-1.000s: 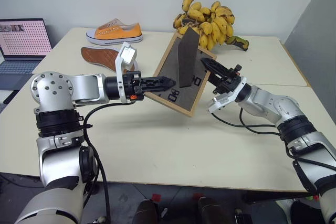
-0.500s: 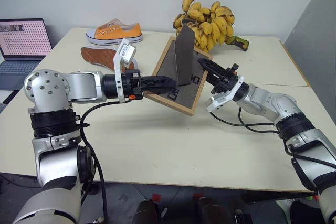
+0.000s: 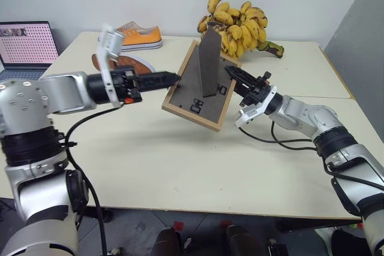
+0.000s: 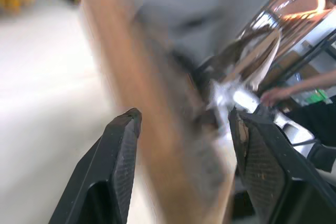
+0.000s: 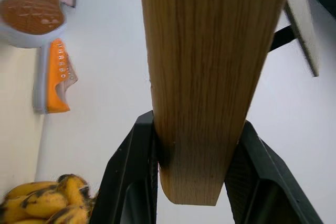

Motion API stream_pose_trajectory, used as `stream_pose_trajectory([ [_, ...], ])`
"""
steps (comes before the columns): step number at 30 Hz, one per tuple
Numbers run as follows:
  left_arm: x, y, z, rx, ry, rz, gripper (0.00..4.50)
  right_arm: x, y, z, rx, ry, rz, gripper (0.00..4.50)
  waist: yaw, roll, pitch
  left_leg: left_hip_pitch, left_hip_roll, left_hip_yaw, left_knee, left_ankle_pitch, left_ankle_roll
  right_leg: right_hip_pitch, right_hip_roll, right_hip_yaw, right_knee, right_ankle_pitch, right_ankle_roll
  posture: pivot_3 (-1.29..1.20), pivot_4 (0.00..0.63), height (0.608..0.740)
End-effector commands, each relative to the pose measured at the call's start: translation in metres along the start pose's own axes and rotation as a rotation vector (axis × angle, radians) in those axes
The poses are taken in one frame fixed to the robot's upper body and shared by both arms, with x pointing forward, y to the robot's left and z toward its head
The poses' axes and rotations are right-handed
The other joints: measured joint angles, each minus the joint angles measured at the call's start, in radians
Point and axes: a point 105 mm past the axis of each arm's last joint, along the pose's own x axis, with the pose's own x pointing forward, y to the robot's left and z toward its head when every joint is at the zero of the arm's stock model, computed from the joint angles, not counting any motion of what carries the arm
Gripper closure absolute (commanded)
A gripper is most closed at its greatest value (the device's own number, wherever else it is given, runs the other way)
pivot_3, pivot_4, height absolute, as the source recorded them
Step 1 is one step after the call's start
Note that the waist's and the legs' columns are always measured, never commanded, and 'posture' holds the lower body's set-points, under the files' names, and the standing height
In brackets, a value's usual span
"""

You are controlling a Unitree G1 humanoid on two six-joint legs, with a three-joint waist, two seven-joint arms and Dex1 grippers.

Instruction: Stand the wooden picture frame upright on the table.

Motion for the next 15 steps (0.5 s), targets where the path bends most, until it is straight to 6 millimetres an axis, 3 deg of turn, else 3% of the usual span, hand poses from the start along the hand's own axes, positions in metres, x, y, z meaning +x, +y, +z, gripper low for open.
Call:
stream_pose_trajectory([
  [1,-0.039,-0.022,0.028,0.192,-0.133,0.049,1.65,0.002,-0.01,-0.013,0.101,0.064,-0.043,3.23,-0.009,0.0,0.0,0.0,0.0,0.0,0.0,0.0,0.0,0.0,0.0,0.0,0.0,0.0,0.0,0.0,0.15,0.74],
  [4,-0.062,-0.035,0.006,0.323,-0.068,0.11,1.65,0.0,-0.005,-0.021,0.33,0.141,-0.048,3.23,-0.024,0.0,0.0,0.001,0.001,0.001,-0.001,0.0,0.0,0.001,0.0,0.001,-0.001,0.0,0.0,0.0,0.15,0.74],
  [8,-0.094,-0.037,-0.048,0.294,0.043,0.252,1.65,0.005,0.004,-0.028,0.81,0.244,-0.08,3.23,-0.037,-0.002,0.001,0.005,0.001,0.0,-0.001,-0.001,0.001,0.006,-0.001,0.0,-0.002,0.0,0.0,0.0,0.15,0.74],
  [11,-0.103,-0.039,-0.078,0.275,0.103,0.318,1.65,0.012,0.016,-0.013,1.166,0.202,-0.01,3.23,-0.029,-0.004,0.002,0.011,0.002,-0.003,-0.002,-0.002,0.003,0.014,0.0,-0.003,-0.002,0.0,0.0,0.0,0.15,0.74],
  [15,-0.109,-0.032,-0.086,0.269,0.072,0.413,1.65,0.013,0.03,0.015,1.466,0.121,0.099,3.23,-0.004,-0.004,0.002,0.016,0.001,-0.005,-0.002,-0.002,0.003,0.019,-0.001,-0.005,-0.002,-0.001,-0.001,0.0,0.15,0.74],
])
